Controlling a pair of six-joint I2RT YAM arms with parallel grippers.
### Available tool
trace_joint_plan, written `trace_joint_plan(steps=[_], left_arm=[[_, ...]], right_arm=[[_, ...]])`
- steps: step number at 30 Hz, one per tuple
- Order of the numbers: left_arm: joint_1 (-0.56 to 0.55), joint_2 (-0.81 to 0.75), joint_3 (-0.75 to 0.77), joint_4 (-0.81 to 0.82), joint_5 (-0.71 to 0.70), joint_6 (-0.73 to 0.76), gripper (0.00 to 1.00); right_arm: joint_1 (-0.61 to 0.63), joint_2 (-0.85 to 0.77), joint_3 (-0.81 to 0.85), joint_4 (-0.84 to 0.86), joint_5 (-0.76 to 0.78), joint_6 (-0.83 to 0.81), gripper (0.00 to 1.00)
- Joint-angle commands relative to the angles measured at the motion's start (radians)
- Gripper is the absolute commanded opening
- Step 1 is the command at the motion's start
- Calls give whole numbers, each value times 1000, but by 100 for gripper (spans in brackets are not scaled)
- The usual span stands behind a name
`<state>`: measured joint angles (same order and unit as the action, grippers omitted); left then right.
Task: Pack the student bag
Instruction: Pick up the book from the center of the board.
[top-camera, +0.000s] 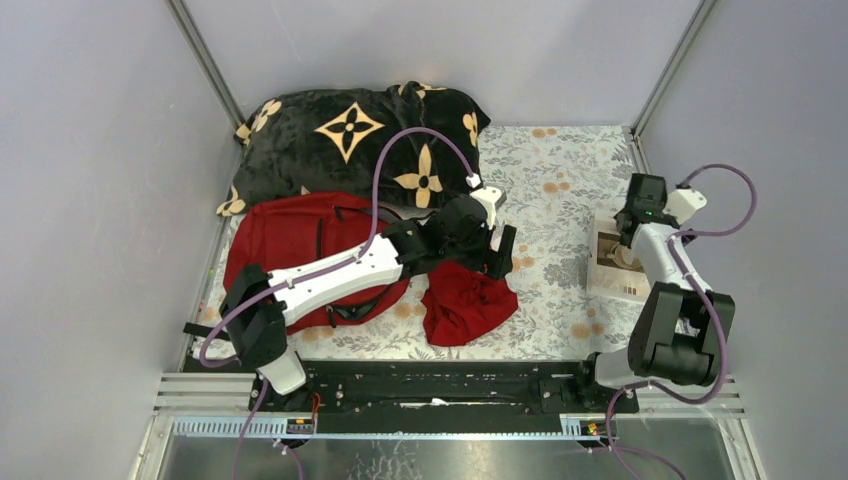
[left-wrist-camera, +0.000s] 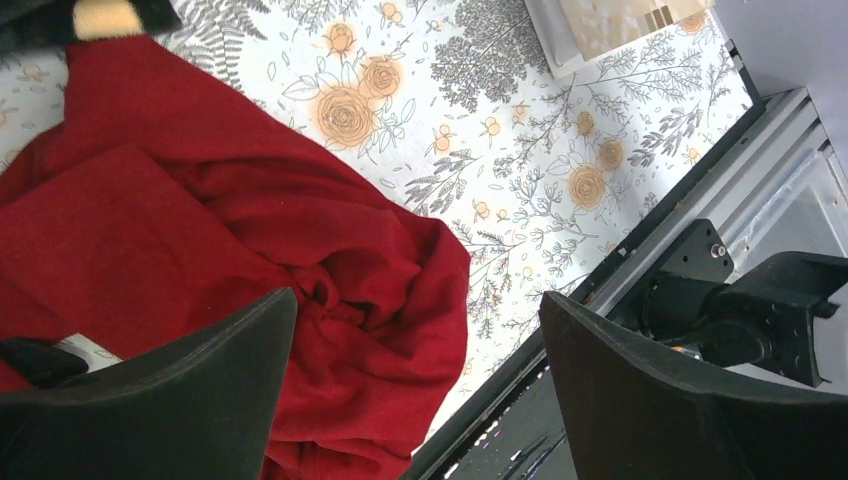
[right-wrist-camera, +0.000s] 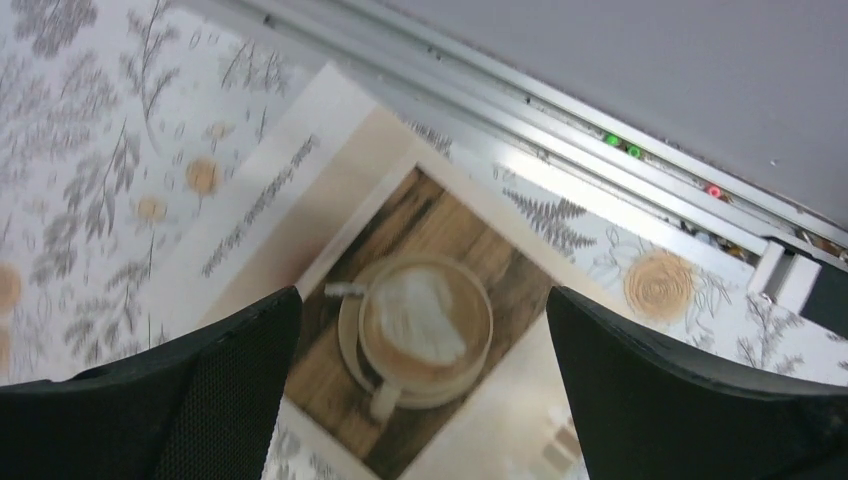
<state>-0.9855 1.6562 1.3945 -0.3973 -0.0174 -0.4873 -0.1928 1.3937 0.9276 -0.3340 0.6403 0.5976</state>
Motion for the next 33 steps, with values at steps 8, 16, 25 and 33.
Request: trace_joint_plan(steps=[8, 16, 25, 33], left_arm=[[2, -67, -12, 77, 59, 112, 99], [2, -17, 5, 83, 54, 87, 99], [14, 4, 16, 93, 55, 76, 99], [112, 9, -21, 147, 141, 24, 99]], right_arm=[[-261, 153, 46, 233, -290, -46, 100], [-291, 137, -95, 271, -558, 49, 100], [-255, -165, -389, 313, -945, 184, 100], [29, -296, -551, 653, -1248, 397, 100]])
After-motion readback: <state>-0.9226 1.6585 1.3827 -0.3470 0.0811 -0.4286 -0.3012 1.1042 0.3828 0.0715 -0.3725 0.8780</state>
